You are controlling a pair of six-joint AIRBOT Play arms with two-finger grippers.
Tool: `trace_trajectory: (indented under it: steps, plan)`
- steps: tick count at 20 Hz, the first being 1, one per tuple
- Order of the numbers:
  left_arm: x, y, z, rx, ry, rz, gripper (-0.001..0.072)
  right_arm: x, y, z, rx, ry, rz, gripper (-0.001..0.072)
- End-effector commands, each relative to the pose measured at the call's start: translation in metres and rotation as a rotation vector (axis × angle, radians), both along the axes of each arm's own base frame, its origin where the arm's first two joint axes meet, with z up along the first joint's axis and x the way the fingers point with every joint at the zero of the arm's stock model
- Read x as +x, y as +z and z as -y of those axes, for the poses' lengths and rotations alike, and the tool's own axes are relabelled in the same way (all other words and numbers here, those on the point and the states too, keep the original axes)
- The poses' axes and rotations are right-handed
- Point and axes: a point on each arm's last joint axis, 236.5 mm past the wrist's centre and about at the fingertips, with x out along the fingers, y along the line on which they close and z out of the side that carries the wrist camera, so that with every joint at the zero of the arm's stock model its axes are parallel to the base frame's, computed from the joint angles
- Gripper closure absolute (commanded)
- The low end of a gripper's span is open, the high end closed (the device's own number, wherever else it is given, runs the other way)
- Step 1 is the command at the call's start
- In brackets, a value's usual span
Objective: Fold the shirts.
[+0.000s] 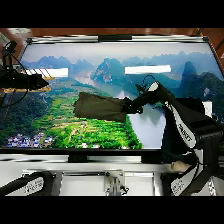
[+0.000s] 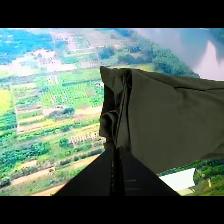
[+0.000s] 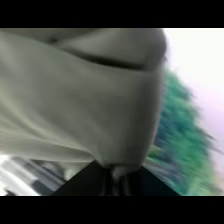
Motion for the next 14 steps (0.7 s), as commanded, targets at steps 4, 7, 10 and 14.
trace_trajectory:
  steps: [4, 7, 10, 14]
  plan:
    - [-0.003, -0.001, 0.001, -0.001, -0.006, -0.012, 0.0676, 0.069, 0.126, 0.027, 0.139, -0.075, 0.311, 0.0640]
    - [-0.003, -0.001, 0.001, -0.001, -0.007, -0.013, 0.0676, 0.081, 0.217, 0.092, 0.103, -0.221, 0.403, 0.0639]
    - [-0.004, -0.002, 0.002, -0.002, -0.010, -0.018, 0.0676, 0.062, 0.283, 0.167, 0.002, -0.351, 0.476, 0.0639]
    - [-0.008, -0.004, 0.003, -0.002, -0.020, -0.034, 0.0676, 0.021, 0.326, 0.271, -0.193, -0.573, 0.525, 0.0639]
